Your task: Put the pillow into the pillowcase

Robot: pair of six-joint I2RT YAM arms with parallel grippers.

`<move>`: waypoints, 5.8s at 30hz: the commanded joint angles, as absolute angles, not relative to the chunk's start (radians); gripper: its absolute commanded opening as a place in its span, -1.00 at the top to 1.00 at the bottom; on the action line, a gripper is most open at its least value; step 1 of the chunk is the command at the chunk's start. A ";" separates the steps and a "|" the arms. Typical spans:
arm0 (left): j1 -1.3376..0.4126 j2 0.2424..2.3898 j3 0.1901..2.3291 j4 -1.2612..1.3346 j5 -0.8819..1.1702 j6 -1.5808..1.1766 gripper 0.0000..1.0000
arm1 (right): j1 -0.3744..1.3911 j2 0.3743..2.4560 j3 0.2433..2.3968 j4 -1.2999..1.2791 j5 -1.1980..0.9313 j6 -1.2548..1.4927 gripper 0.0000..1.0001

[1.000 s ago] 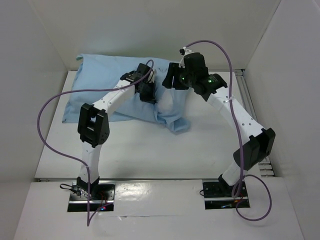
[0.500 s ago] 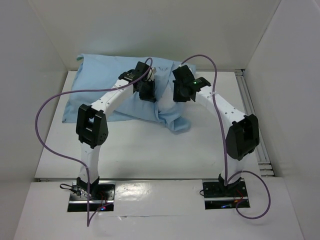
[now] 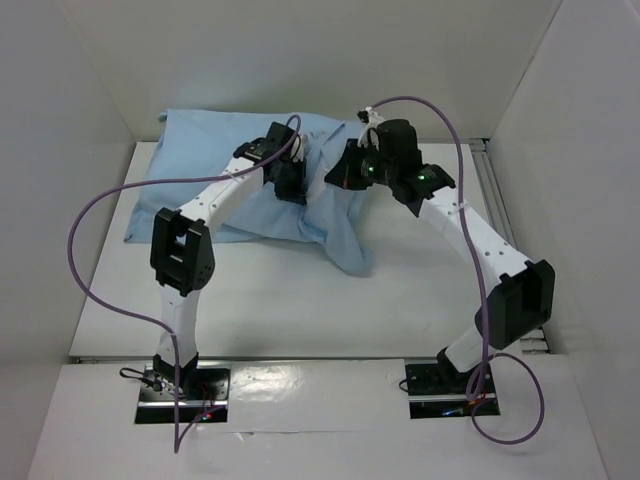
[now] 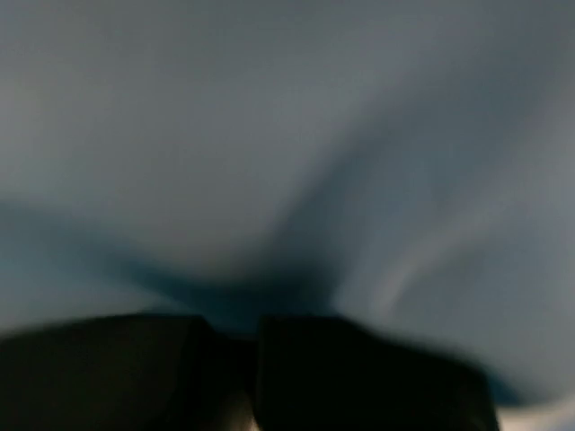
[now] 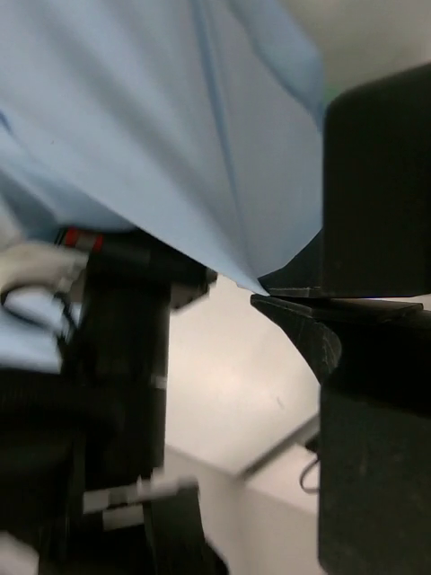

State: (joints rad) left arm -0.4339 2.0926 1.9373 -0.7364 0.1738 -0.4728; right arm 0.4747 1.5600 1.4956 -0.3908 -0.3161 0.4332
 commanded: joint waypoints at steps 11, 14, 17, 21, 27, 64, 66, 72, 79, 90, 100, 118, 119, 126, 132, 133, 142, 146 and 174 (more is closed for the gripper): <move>-0.433 2.152 1.989 -0.652 0.225 -0.474 1.00 | 0.279 1.385 1.263 0.274 -1.009 0.734 1.00; -0.433 2.161 1.990 -0.652 0.244 -0.483 1.00 | 0.174 1.385 1.262 0.165 -0.956 0.679 1.00; -0.433 2.171 1.990 -0.643 0.278 -0.483 1.00 | 0.158 1.483 1.490 -0.462 -0.623 0.363 -0.15; -0.433 2.134 1.999 -0.643 0.290 -0.492 1.00 | 0.198 1.506 1.614 -0.707 -0.278 0.337 -0.22; -0.433 2.111 2.008 -0.643 0.281 -0.492 1.00 | 0.434 1.615 1.782 -0.862 0.115 0.337 0.25; -0.433 1.996 1.933 -0.661 0.242 -0.465 1.00 | 0.606 1.963 1.818 -0.923 0.741 0.436 -0.04; -0.433 1.996 1.933 -0.661 0.242 -0.465 1.00 | 0.606 1.963 1.809 -0.923 0.762 0.436 0.01; -0.433 2.005 1.933 -0.661 0.242 -0.465 1.00 | 0.606 1.944 1.786 -0.914 0.810 0.436 0.03; -0.433 2.005 1.933 -0.661 0.242 -0.465 1.00 | 0.615 1.913 1.767 -0.882 0.896 0.457 -0.03; -0.433 2.005 1.942 -0.661 0.242 -0.465 1.00 | 0.597 1.962 1.747 -0.854 0.853 0.417 -0.17; -0.423 2.005 1.942 -0.661 0.242 -0.465 1.00 | 0.565 1.948 1.813 -0.959 0.996 0.381 0.19; -0.423 2.023 1.951 -0.661 0.261 -0.465 1.00 | 0.511 1.770 2.025 -0.822 -0.076 0.249 1.00; -0.423 2.032 1.951 -0.661 0.261 -0.465 1.00 | 0.500 1.758 2.025 -0.790 -0.147 0.249 1.00; -0.423 2.028 1.941 -0.661 0.281 -0.465 1.00 | 0.468 1.822 1.879 -0.599 -0.371 0.310 1.00; -0.414 1.884 1.904 -0.661 0.304 -0.483 1.00 | 0.483 1.871 1.700 -0.417 -0.329 0.414 1.00; -0.414 1.861 1.888 -0.661 0.304 -0.483 1.00 | 0.483 1.871 1.700 -0.428 -0.296 0.425 1.00; -0.449 1.695 1.833 -0.641 0.449 -0.532 1.00 | 0.495 1.894 1.663 -0.382 -0.176 0.465 1.00; -0.468 1.672 1.777 -0.632 0.440 -0.541 1.00 | 0.495 1.894 1.674 -0.356 -0.173 0.485 1.00; -0.456 1.844 1.885 -0.617 0.204 -0.509 1.00 | 0.486 1.769 1.571 -0.396 -0.195 0.485 1.00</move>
